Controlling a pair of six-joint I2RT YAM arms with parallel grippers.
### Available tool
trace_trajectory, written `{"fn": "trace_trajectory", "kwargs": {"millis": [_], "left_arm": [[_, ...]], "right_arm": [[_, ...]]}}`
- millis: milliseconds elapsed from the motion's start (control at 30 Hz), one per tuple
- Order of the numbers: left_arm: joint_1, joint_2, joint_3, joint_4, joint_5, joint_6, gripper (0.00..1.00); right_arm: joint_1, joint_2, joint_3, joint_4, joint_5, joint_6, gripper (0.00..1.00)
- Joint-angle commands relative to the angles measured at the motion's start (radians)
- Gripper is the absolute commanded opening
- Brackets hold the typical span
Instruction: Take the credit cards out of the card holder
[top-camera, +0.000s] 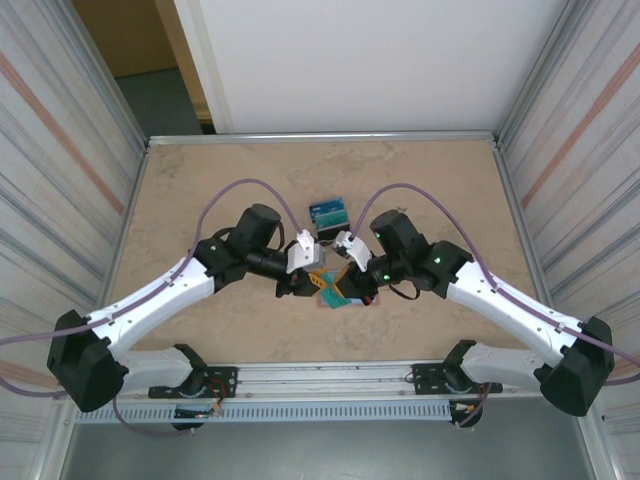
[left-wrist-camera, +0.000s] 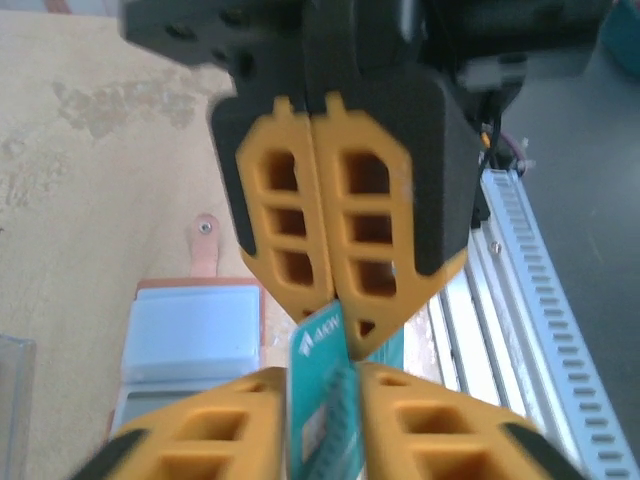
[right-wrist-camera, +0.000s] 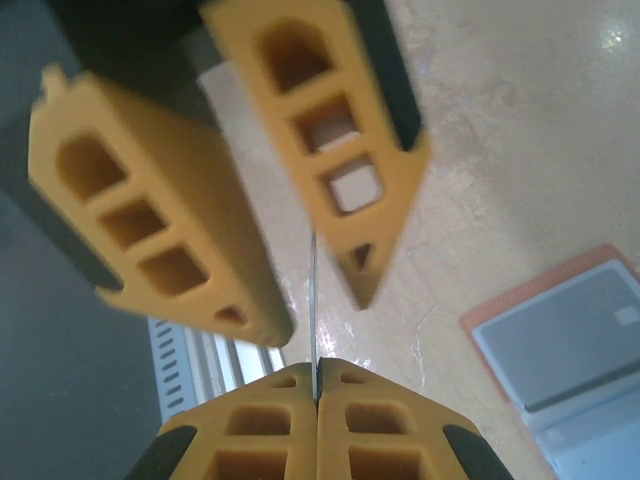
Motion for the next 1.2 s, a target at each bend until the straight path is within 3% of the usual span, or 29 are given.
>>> {"fn": "trace_trajectory", "kwargs": {"millis": [0, 100, 167, 233, 333, 467, 600, 800, 967, 1167], "left_arm": [[0.0, 0.017, 0.036, -0.075, 0.019, 0.024, 0.27], [0.0, 0.024, 0.047, -0.091, 0.012, 0.027, 0.0], [0.001, 0.019, 0.044, -0.087, -0.001, 0.029, 0.0], [0.0, 0.002, 0.03, -0.057, -0.032, 0.023, 0.0], [0.001, -0.05, -0.019, 0.045, -0.125, -0.023, 0.0], [0.002, -0.147, -0.111, 0.238, -0.297, -0.166, 0.0], [0.002, -0.245, -0.228, 0.458, -0.398, -0.385, 0.0], [0.002, -0.347, -0.38, 0.729, -0.54, -0.705, 0.0], [0.002, -0.363, -0.429, 0.861, -0.533, -0.865, 0.0], [0.003, -0.35, -0.435, 0.939, -0.478, -0.951, 0.0]], "right_arm": [[-0.001, -0.014, 0.038, 0.025, -0.017, -0.024, 0.0], [-0.002, -0.019, 0.037, 0.026, -0.003, -0.024, 0.0], [-0.002, -0.026, 0.035, 0.028, 0.011, -0.02, 0.01], [-0.006, -0.042, 0.026, 0.039, 0.042, -0.008, 0.12], [-0.031, -0.079, -0.009, 0.086, 0.092, 0.036, 0.37], [-0.103, -0.163, -0.099, 0.232, 0.1, 0.159, 0.49], [-0.166, -0.228, -0.242, 0.491, 0.072, 0.362, 0.51], [-0.171, -0.224, -0.35, 0.773, -0.007, 0.529, 0.53], [-0.162, -0.146, -0.346, 0.882, -0.053, 0.575, 0.54], [-0.145, -0.044, -0.306, 0.96, -0.084, 0.583, 0.54]]}}
